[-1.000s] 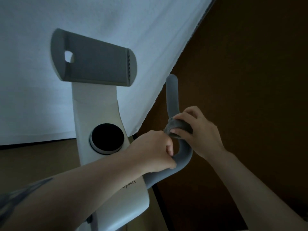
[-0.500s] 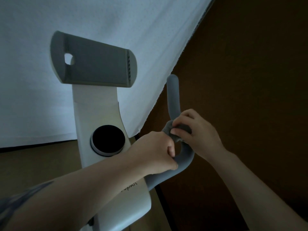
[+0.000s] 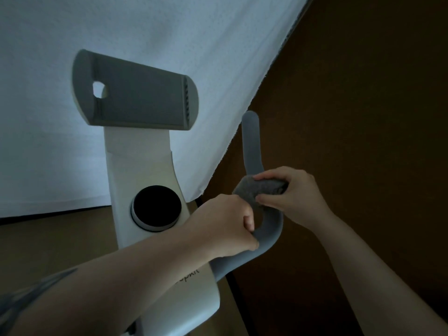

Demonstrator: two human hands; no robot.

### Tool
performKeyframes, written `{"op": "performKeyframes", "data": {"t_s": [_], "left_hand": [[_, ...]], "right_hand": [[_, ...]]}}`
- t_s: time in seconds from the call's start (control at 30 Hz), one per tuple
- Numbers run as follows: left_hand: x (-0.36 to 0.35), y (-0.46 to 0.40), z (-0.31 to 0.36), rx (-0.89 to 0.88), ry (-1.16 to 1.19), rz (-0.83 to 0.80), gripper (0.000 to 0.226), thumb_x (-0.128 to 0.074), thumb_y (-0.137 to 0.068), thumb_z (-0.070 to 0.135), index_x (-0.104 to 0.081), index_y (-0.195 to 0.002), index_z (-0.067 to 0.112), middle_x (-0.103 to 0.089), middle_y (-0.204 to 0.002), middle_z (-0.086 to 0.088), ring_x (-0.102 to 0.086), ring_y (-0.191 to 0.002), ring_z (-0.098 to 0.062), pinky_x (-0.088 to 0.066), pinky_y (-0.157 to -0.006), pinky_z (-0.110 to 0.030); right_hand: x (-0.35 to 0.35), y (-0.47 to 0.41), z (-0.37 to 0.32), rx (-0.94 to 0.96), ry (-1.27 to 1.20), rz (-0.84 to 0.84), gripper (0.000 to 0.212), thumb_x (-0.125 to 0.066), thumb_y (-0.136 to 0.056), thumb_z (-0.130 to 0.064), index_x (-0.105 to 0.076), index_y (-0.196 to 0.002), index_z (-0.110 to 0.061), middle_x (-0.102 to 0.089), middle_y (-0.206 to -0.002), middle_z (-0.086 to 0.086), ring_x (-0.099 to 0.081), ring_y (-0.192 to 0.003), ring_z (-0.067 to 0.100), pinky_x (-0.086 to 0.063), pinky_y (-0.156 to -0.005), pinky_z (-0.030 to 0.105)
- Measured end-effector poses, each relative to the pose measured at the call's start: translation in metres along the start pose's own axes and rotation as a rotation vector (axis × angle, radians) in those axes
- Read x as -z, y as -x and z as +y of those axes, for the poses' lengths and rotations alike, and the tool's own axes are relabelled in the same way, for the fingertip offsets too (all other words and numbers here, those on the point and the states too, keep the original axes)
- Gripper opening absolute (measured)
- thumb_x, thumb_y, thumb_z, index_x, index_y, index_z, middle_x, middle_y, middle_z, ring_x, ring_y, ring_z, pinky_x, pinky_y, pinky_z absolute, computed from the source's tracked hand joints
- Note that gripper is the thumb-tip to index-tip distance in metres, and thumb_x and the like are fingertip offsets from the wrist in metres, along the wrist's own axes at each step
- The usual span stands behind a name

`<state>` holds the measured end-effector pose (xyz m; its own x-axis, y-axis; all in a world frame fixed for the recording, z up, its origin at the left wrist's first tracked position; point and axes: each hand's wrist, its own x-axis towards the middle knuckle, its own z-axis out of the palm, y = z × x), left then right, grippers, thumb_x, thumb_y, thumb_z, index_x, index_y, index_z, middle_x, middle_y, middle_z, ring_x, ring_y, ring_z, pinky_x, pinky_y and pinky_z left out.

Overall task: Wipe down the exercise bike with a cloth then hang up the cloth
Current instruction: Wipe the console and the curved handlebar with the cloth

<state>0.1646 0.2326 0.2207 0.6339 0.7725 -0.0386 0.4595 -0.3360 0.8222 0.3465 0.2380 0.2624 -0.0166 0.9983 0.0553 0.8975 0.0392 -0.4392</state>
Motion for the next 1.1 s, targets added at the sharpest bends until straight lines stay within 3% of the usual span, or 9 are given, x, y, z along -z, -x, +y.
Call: {"op": "performKeyframes", "data": {"t_s": [0.1, 0.27, 0.37, 0.5, 0.53, 0.67, 0.8, 0.97, 1.1], "left_hand": [[0.001, 0.001, 0.001, -0.006, 0.017, 0.002, 0.008, -0.071, -0.076, 0.024, -0.073, -0.084, 0.022, -0.071, -0.078, 0.008, -0.064, -0.073, -0.002, -0.051, -0.068, -0.017], [0.001, 0.001, 0.001, -0.009, 0.009, -0.002, 0.008, -0.07, -0.077, 0.023, -0.073, -0.085, 0.022, -0.072, -0.079, 0.007, -0.065, -0.073, -0.003, -0.052, -0.067, -0.017], [0.001, 0.002, 0.0, -0.01, 0.02, 0.003, 0.008, -0.07, -0.076, 0.022, -0.073, -0.084, 0.022, -0.071, -0.078, 0.008, -0.065, -0.073, -0.003, -0.053, -0.068, -0.019], [0.001, 0.0, 0.001, -0.016, -0.003, 0.005, 0.008, -0.07, -0.077, 0.022, -0.073, -0.084, 0.02, -0.072, -0.08, 0.004, -0.066, -0.075, -0.007, -0.054, -0.07, -0.022], [0.001, 0.0, 0.0, -0.016, -0.003, 0.001, 0.008, -0.07, -0.077, 0.022, -0.073, -0.084, 0.02, -0.072, -0.08, 0.004, -0.067, -0.075, -0.007, -0.055, -0.07, -0.022], [0.0, 0.001, 0.0, -0.016, 0.013, 0.003, 0.008, -0.071, -0.075, 0.023, -0.073, -0.082, 0.021, -0.072, -0.078, 0.006, -0.066, -0.073, -0.005, -0.057, -0.072, -0.025], [0.0, 0.0, -0.001, -0.011, 0.0, -0.001, 0.008, -0.071, -0.076, 0.025, -0.072, -0.082, 0.02, -0.072, -0.079, 0.004, -0.066, -0.073, -0.006, -0.055, -0.07, -0.023], [0.0, 0.0, 0.0, -0.018, -0.013, 0.002, 0.009, -0.071, -0.076, 0.025, -0.073, -0.083, 0.019, -0.072, -0.08, 0.004, -0.066, -0.074, -0.007, -0.054, -0.068, -0.022], [0.001, -0.001, -0.001, -0.012, -0.003, -0.003, 0.009, -0.071, -0.076, 0.026, -0.072, -0.084, 0.021, -0.071, -0.081, 0.005, -0.065, -0.075, -0.006, -0.053, -0.067, -0.02]], "right_hand": [[0.004, 0.001, -0.001, -0.071, -0.02, -0.193, 0.035, -0.083, -0.068, -0.012, -0.073, -0.093, -0.034, -0.066, -0.097, -0.012, -0.063, -0.082, -0.002, -0.055, -0.064, 0.017], [0.007, -0.004, -0.002, -0.041, -0.033, -0.063, 0.036, -0.083, -0.068, -0.012, -0.073, -0.095, -0.033, -0.064, -0.099, -0.012, -0.063, -0.087, 0.002, -0.055, -0.068, 0.018], [0.012, 0.0, -0.004, -0.125, -0.079, -0.302, 0.034, -0.083, -0.066, -0.008, -0.074, -0.089, -0.03, -0.067, -0.093, -0.006, -0.067, -0.076, 0.006, -0.056, -0.061, 0.021], [0.008, -0.002, 0.0, -0.032, -0.049, -0.051, 0.035, -0.082, -0.07, -0.013, -0.071, -0.096, -0.033, -0.065, -0.098, -0.013, -0.064, -0.088, 0.001, -0.055, -0.067, 0.018], [0.008, -0.002, 0.002, -0.027, -0.067, -0.049, 0.035, -0.082, -0.07, -0.013, -0.071, -0.097, -0.032, -0.065, -0.099, -0.013, -0.063, -0.09, 0.001, -0.056, -0.07, 0.02], [0.018, -0.003, 0.002, -0.11, -0.116, -0.316, 0.035, -0.084, -0.067, -0.011, -0.073, -0.095, -0.03, -0.066, -0.1, -0.008, -0.067, -0.089, 0.008, -0.06, -0.071, 0.029], [0.015, -0.012, 0.008, 0.074, -0.047, -0.063, 0.037, -0.078, -0.076, -0.014, -0.069, -0.108, -0.031, -0.059, -0.11, -0.013, -0.058, -0.101, 0.001, -0.055, -0.083, 0.024], [0.031, -0.025, 0.003, -0.008, -0.067, -0.337, 0.033, -0.075, -0.079, -0.009, -0.069, -0.103, -0.03, -0.053, -0.113, -0.013, -0.058, -0.103, 0.005, -0.057, -0.08, 0.024], [0.021, -0.042, -0.001, 0.122, -0.077, -0.173, 0.034, -0.069, -0.084, -0.006, -0.066, -0.111, -0.028, -0.048, -0.115, -0.012, -0.052, -0.107, 0.004, -0.055, -0.079, 0.021]]}}
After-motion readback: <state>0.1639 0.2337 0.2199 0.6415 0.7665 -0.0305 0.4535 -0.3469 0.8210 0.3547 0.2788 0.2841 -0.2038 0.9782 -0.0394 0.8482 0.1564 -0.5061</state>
